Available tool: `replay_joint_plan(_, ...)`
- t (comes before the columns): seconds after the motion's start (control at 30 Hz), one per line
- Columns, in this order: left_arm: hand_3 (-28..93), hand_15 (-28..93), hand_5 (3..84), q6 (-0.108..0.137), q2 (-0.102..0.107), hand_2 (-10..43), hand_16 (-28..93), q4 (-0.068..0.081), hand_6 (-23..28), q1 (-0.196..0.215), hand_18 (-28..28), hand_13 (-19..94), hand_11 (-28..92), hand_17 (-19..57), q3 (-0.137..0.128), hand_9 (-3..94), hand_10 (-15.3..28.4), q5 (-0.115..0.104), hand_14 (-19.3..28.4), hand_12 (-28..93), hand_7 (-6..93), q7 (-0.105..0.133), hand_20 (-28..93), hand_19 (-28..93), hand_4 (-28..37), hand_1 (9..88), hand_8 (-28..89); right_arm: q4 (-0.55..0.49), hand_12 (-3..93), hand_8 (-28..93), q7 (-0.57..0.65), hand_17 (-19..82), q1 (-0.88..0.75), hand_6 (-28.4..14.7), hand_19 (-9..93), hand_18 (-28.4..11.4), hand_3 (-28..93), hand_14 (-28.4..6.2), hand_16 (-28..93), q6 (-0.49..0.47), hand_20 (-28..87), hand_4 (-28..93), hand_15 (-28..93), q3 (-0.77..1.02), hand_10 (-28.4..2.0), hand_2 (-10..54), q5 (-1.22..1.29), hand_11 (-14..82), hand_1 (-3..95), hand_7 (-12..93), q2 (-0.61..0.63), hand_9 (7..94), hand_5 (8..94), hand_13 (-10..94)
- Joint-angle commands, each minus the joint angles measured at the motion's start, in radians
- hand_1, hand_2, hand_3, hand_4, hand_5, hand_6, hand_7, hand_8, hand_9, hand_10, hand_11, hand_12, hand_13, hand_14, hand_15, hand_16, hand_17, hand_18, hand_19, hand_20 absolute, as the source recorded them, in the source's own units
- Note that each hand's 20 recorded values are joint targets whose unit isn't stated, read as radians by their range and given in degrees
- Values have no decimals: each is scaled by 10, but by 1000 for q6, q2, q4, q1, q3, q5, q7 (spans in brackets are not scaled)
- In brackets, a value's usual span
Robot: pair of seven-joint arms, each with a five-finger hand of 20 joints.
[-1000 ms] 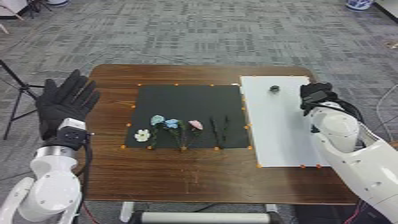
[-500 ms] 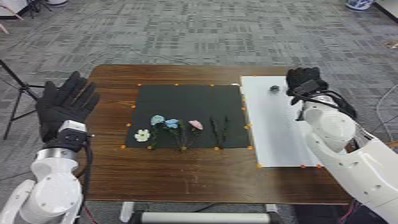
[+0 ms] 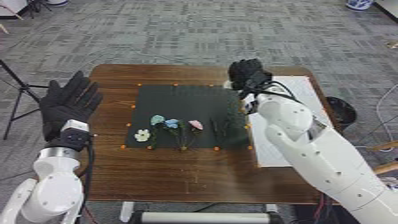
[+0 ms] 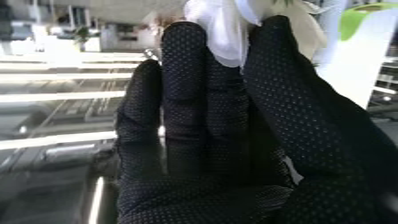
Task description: Arrange flowers
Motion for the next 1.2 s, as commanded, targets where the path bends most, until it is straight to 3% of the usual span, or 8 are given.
replay_joint_plan(0.03,674,209,433,5,1,167,-36,0,90,4,150,228,174,-88,-1,317,143,10,153,75,88,-11,81,374,-283,237,-81,-1,447,21,-28,285,-28,12,729,-192,701,-53,438,-58,396,-283,405,-50,-66,-95,-35,125,585,406,-13,833,719,626)
replay_joint_plan(0.37,678,215,438,7,-1,168,-36,-10,91,19,151,231,178,-88,-11,321,143,10,154,74,89,-10,82,379,-283,236,-82,-18,441,8,-63,282,-45,12,726,-192,697,-52,436,-67,397,-283,404,-88,-64,-95,-82,124,586,412,7,830,715,623)
replay_joint_plan(0.57,680,220,440,-1,-1,169,-38,-3,92,6,151,232,181,-89,-10,321,143,9,155,73,90,-12,81,381,-283,235,-83,-17,436,2,-73,283,-53,12,725,-191,694,-50,438,-52,398,-283,404,-95,-61,-95,-103,122,587,417,1,831,711,621)
replay_joint_plan(0.63,682,221,440,-23,-1,169,-39,5,92,6,151,231,182,-89,-11,320,144,-11,155,73,90,3,80,381,-283,234,-83,-19,436,-7,-78,283,-53,14,725,-191,695,-49,439,-62,398,-283,403,-97,-60,-95,-100,121,587,415,4,829,710,619)
replay_joint_plan(0.7,684,221,437,-18,1,168,-40,-1,93,12,150,231,182,-88,-19,319,144,-32,155,73,90,9,80,382,-283,234,-83,-20,430,-28,-81,281,-55,20,724,-192,692,-49,438,-84,398,-283,403,-89,-59,-95,-90,115,583,414,0,825,704,615)
replay_joint_plan(0.77,683,222,434,-18,0,167,-40,-1,92,14,150,231,181,-88,-26,317,146,-19,155,72,89,6,79,381,-283,234,-82,-20,421,-42,-79,278,-56,19,720,-192,687,-50,438,-75,396,-283,403,-88,-57,-95,-99,106,577,401,4,816,694,609)
replay_joint_plan(1.03,685,225,433,-19,0,162,-42,-12,92,31,150,230,183,-87,-41,315,148,-22,154,73,91,7,78,382,-283,237,-83,-36,399,-54,-81,269,-63,16,715,-193,676,-68,395,-84,391,-283,440,-78,-60,-95,-96,94,547,364,10,800,682,591)
replay_joint_plan(1.2,690,225,407,-17,4,154,-43,-11,93,28,150,227,183,-87,-35,312,149,-47,154,75,90,26,77,380,-283,236,-81,-51,349,-50,-77,260,-67,12,713,-195,688,-90,288,-85,391,-283,500,-78,-69,-95,-102,153,494,308,17,764,673,576)
